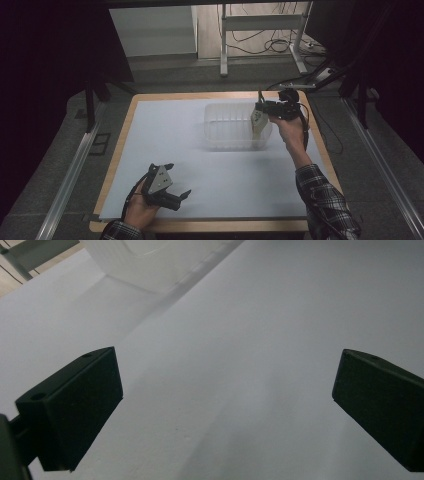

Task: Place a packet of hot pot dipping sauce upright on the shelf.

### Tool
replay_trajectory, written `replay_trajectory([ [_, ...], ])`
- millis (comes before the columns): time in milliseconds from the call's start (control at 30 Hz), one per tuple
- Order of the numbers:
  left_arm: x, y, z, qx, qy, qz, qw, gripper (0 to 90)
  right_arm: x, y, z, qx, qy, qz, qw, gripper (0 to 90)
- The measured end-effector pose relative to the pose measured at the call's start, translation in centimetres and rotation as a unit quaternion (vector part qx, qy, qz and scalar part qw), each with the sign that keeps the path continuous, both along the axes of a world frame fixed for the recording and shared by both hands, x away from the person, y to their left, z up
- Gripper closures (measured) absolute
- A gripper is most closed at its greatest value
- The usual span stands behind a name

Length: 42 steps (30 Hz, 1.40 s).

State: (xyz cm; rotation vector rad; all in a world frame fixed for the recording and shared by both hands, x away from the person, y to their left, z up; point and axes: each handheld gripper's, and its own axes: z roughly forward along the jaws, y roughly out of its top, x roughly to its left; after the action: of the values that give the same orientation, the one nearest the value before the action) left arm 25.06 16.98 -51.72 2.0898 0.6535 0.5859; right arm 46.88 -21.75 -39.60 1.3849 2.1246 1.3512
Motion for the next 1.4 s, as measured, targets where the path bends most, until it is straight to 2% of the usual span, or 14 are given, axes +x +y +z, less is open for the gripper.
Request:
replay_trajectory([
  [367,0.0,0.0,0.0,0.001,0.0,-0.001,1.0,0.0,-0.8,0.0,-0.4,-0.003,0.002,0.022,0.9998,37.5],
  [933,0.0,-0.1,-0.1,0.003,0.001,-0.003,1.0,0.0,-2.9,0.7,-1.2,-0.057,-0.018,0.052,0.9968,29.9],
  [1400,0.0,-0.2,-0.2,0.003,0.001,-0.003,1.0,0.0,-4.5,0.2,-3.5,-0.072,-0.021,0.054,0.9957,27.0],
])
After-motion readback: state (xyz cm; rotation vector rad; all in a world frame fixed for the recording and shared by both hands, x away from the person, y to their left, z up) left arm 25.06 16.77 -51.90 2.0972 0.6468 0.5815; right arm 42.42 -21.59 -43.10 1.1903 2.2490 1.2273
